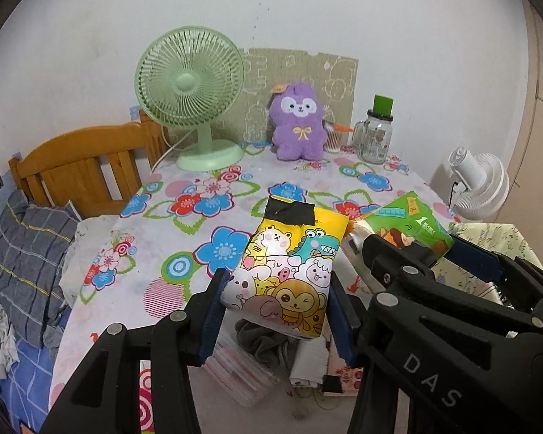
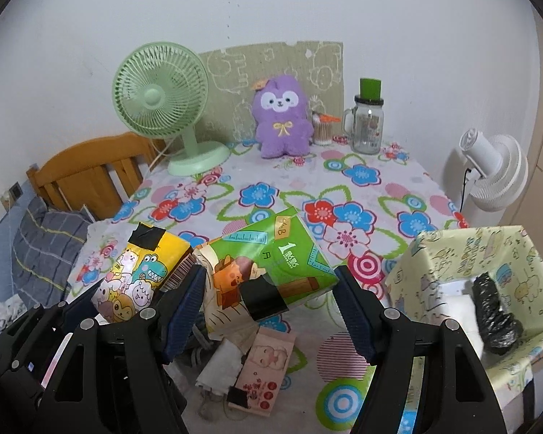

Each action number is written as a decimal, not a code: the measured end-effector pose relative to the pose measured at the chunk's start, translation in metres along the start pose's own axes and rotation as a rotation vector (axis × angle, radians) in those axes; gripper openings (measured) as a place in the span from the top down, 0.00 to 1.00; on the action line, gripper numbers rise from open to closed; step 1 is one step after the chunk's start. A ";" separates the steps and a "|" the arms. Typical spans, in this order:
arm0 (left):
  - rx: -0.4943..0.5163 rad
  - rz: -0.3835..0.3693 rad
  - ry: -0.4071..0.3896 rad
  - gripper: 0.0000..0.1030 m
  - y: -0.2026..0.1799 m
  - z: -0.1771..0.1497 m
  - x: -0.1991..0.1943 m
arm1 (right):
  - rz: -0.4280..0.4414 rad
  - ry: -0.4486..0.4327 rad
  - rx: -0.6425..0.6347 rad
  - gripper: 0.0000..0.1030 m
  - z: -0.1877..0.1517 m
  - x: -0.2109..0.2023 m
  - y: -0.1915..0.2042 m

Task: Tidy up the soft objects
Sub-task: 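Lift the yellow bag with the left tool while the right tool lifts the green bag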

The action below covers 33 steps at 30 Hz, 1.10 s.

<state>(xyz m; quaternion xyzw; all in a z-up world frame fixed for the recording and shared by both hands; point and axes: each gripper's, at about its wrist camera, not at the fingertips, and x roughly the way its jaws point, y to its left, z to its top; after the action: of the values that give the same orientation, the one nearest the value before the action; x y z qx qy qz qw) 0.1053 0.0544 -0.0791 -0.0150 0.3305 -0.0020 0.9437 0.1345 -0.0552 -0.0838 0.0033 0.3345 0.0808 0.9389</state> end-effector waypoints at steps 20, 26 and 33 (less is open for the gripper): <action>-0.003 0.006 -0.081 0.49 -0.033 0.013 -0.046 | 0.034 -0.075 -0.033 0.28 0.016 -0.056 -0.027; 0.006 -0.003 -0.087 0.49 -0.056 0.015 -0.050 | 0.031 -0.081 -0.030 0.28 0.017 -0.064 -0.049; 0.024 -0.016 -0.092 0.50 -0.084 0.017 -0.050 | 0.019 -0.089 -0.022 0.28 0.019 -0.071 -0.078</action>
<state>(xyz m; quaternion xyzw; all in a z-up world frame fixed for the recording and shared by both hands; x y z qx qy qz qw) 0.0776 -0.0279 -0.0323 -0.0064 0.2865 -0.0126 0.9580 0.1037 -0.1421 -0.0292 -0.0004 0.2913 0.0931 0.9521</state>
